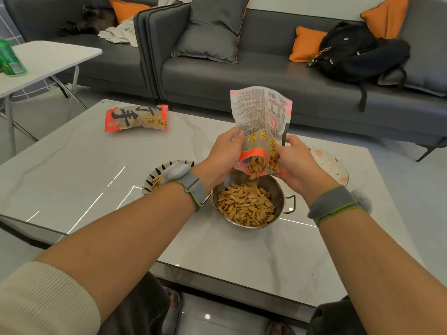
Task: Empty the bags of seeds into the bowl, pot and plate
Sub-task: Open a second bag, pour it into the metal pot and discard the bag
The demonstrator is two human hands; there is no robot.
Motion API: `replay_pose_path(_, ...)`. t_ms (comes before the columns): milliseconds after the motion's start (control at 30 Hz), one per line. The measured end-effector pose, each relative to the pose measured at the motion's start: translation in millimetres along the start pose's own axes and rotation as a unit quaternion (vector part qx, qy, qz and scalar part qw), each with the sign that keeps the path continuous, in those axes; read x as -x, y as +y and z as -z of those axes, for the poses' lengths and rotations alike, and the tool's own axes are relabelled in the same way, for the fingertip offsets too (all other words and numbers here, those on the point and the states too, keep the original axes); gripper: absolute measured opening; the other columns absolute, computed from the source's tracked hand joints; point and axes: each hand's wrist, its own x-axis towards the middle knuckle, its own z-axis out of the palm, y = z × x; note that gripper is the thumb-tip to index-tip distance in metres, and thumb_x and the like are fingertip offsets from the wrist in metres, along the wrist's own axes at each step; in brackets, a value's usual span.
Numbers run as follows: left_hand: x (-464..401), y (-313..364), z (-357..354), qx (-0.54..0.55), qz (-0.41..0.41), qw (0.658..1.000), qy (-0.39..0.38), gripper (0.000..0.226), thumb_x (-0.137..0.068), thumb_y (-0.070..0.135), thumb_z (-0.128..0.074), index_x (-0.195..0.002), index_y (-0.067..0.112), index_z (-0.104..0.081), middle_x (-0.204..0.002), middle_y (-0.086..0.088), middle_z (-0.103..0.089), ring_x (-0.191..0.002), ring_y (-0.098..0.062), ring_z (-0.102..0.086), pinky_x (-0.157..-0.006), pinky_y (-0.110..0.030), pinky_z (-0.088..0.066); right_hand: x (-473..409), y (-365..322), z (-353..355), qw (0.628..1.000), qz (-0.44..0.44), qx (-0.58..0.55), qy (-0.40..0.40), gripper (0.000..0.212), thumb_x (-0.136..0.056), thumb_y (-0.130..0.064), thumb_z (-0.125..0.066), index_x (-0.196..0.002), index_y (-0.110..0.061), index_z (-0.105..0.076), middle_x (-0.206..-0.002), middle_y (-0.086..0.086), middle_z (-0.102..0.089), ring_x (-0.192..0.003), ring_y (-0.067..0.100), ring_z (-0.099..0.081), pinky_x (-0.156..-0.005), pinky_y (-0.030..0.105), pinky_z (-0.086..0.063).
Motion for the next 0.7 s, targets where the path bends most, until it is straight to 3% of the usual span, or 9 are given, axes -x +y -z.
replay_pose_path(133, -1.0, 1.7, -0.2, -0.002, 0.0, 1.0, 0.0, 0.036, -0.116, 0.033, -0.037, -0.139, 0.024, -0.063, -0.126, -0.001, -0.076, -0.116, -0.024, -0.073, -0.103, -0.053, -0.06, 1.1, -1.5, -0.9, 1.0, -0.002, -0.007, 0.0, 0.038, -0.11, -0.002, -0.042, -0.141, -0.023, -0.047, -0.112, 0.009, -0.073, -0.094, 0.026, -0.077, -0.074, 0.047, -0.067)
replay_pose_path(500, -1.8, 0.4, 2.6, 0.002, -0.003, 1.0, -0.003, 0.035, -0.116, 0.032, -0.038, -0.139, 0.024, -0.063, -0.127, 0.0, -0.076, -0.117, -0.023, -0.073, -0.103, -0.052, -0.06, -0.1, -0.1, -2.2, 1.0, -0.002, -0.008, 0.0, 0.04, -0.109, -0.001, -0.042, -0.143, -0.022, -0.048, -0.114, 0.01, -0.073, -0.096, 0.028, -0.078, -0.085, 0.055, -0.065)
replay_pose_path(700, -0.8, 0.9, 1.8, -0.006, -0.006, 1.0, -0.006, 0.037, -0.116, 0.034, -0.037, -0.143, 0.026, -0.062, -0.128, 0.002, -0.076, -0.118, -0.022, -0.073, -0.105, -0.052, -0.059, 1.0, -0.9, -0.4, 1.0, -0.006, -0.015, -0.003, 0.039, -0.109, 0.0, -0.042, -0.14, -0.023, -0.047, -0.11, 0.008, -0.072, -0.091, 0.025, -0.077, -0.082, 0.052, -0.066)
